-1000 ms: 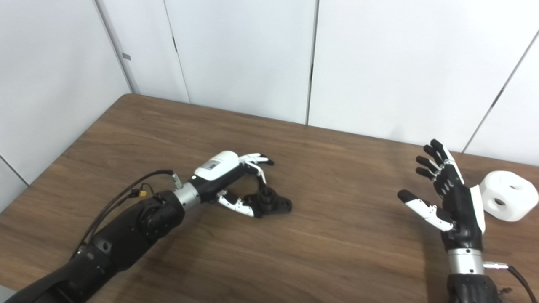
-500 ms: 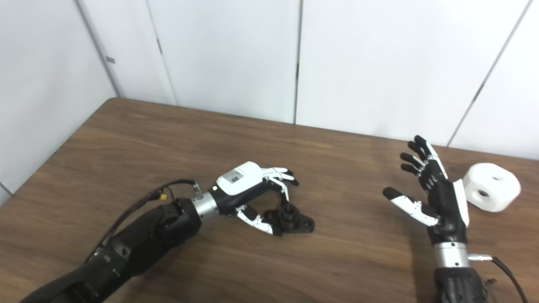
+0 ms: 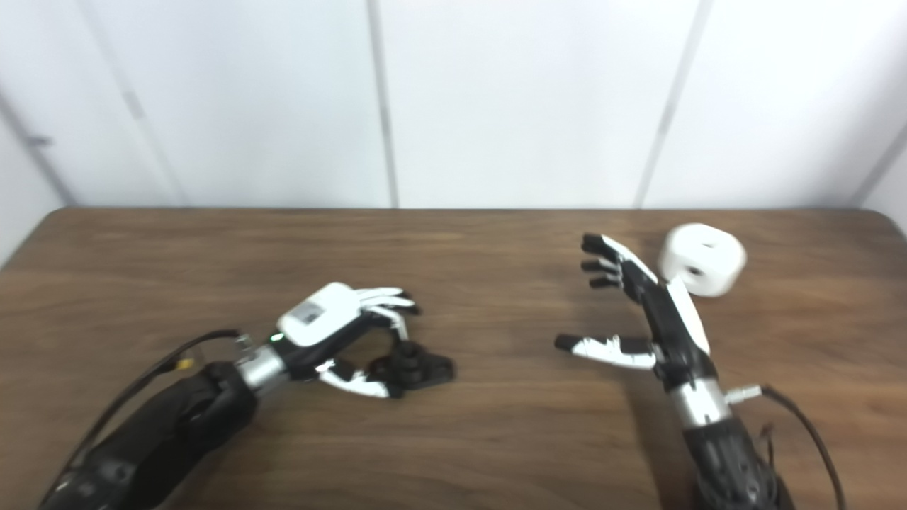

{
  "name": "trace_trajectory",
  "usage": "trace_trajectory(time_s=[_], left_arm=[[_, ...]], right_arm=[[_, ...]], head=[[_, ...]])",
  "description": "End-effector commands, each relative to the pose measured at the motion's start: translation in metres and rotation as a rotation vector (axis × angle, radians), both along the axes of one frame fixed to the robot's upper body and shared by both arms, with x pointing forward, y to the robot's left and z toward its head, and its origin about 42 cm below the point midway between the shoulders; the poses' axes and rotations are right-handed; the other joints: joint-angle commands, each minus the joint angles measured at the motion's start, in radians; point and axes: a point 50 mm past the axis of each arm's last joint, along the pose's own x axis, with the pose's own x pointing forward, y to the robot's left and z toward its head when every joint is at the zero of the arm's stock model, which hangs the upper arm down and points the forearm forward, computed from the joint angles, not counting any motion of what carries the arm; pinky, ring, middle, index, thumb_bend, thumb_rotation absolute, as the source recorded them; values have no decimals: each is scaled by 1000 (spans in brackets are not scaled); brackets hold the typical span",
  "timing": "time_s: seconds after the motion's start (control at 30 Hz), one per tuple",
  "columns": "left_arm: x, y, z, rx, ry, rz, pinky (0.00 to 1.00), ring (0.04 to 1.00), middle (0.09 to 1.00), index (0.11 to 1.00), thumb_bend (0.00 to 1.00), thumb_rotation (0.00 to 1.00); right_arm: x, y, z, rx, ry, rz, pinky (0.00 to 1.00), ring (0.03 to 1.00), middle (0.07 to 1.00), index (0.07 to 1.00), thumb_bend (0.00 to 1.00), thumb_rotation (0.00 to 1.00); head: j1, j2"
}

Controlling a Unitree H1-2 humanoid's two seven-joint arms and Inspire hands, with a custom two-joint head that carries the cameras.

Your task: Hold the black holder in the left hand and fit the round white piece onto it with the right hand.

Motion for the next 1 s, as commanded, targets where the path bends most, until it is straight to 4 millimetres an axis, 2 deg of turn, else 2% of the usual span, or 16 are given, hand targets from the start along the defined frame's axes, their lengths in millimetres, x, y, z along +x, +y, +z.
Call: trace_trajectory(time_s=[0.0, 0.13, 0.2, 0.43, 0.57, 0.7, 0.83, 0.97], left_arm=[[-11, 18, -22, 153, 64, -3, 763, 864, 817, 487, 524, 62], [-12, 25, -23, 162, 65, -2, 749, 855, 811, 487, 524, 63], [-13, 29, -22, 161, 68, 1, 749, 852, 812, 487, 524, 63], [-17, 36, -22, 164, 66, 1, 728, 834, 797, 487, 524, 60], [-16, 39, -20, 165, 71, -2, 721, 830, 791, 487, 524, 58], [-17, 41, -20, 167, 72, -4, 715, 824, 788, 487, 524, 58], [-19, 41, -19, 165, 70, -6, 699, 813, 782, 487, 524, 57], [-20, 41, -19, 165, 63, -7, 692, 806, 778, 487, 523, 56]], right_arm=[[14, -5, 35, -89, -104, -26, 664, 775, 846, 848, 738, 251], [18, -19, 56, -378, -178, -120, 643, 764, 828, 839, 744, 250], [18, -23, 64, -467, -198, -165, 633, 769, 826, 833, 756, 258], [23, -36, 88, -579, -214, -276, 658, 785, 842, 829, 762, 278], [35, -54, 107, -635, -221, -342, 666, 799, 850, 832, 763, 266], [47, -70, 121, -674, -186, -382, 693, 828, 878, 863, 757, 298], [63, -84, 139, -734, -99, -434, 739, 887, 928, 904, 819, 314], [75, -94, 152, -773, -54, -463, 738, 886, 938, 905, 888, 316]], head=[[-18, -5], [-64, -20], [-95, -29], [-159, -51], [-198, -66], [-222, -76], [-232, -80], [-238, -84]])
